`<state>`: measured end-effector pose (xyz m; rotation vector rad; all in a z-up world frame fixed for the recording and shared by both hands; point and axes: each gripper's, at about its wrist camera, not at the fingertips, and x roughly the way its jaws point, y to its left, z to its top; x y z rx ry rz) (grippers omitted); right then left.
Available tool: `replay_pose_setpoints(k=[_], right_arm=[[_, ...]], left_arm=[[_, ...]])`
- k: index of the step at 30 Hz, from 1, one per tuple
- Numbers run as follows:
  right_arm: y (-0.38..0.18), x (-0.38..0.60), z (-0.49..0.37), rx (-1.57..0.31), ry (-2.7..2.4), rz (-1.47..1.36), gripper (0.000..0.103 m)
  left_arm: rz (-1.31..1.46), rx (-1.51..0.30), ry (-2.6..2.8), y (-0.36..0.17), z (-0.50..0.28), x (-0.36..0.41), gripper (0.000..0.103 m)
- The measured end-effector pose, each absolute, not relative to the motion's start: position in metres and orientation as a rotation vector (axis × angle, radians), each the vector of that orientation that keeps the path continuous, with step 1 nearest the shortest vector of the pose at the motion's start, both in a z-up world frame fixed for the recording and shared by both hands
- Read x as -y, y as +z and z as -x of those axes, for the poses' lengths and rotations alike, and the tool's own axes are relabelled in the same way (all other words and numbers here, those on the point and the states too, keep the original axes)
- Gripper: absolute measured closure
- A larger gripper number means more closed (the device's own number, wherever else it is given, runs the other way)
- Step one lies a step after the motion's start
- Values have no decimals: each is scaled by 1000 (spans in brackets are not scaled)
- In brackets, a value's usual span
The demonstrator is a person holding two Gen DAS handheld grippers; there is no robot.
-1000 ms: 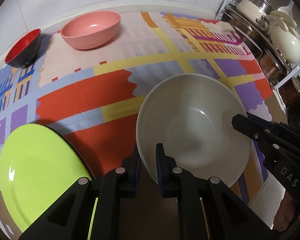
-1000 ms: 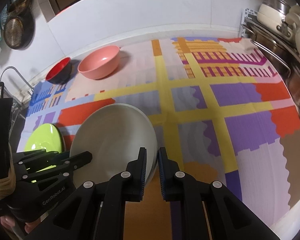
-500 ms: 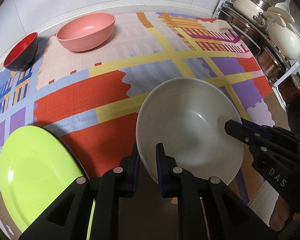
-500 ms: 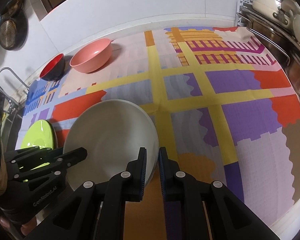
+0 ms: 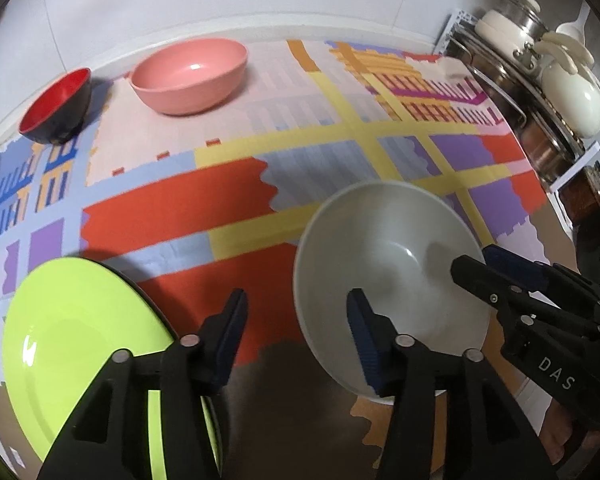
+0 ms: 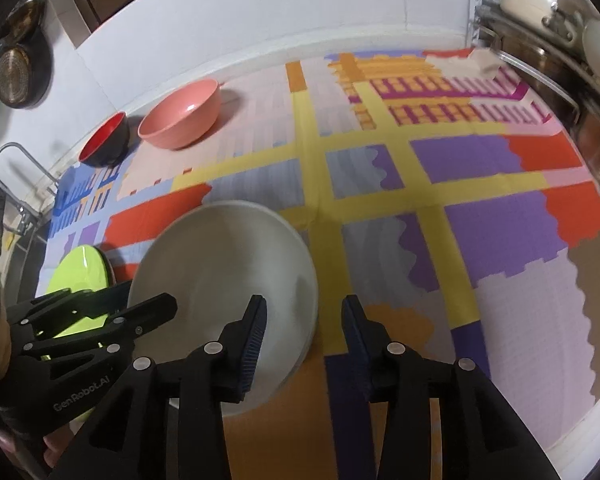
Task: Organize plates and bowls
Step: 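Lower the white bowl onto the lime-green plate and open both grippers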
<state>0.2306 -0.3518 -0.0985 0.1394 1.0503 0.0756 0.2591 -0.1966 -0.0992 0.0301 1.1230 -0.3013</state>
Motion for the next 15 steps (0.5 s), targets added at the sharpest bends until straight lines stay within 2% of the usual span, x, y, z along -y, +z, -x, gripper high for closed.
replay_pose_setpoints(k=[3,13,15], right_arm=[[-90,350,-231,-1020,66,-116,63],[-61,339,-246,-945,91,-93,57],[-55,334,-251,-930,99,-86,54]], left_arm=[[-36,-1084,-285,-90,-259,192,41],[-50,-967,-233,-57,-268,172,32],[-54,-947,-216,-51,-271,167,29]])
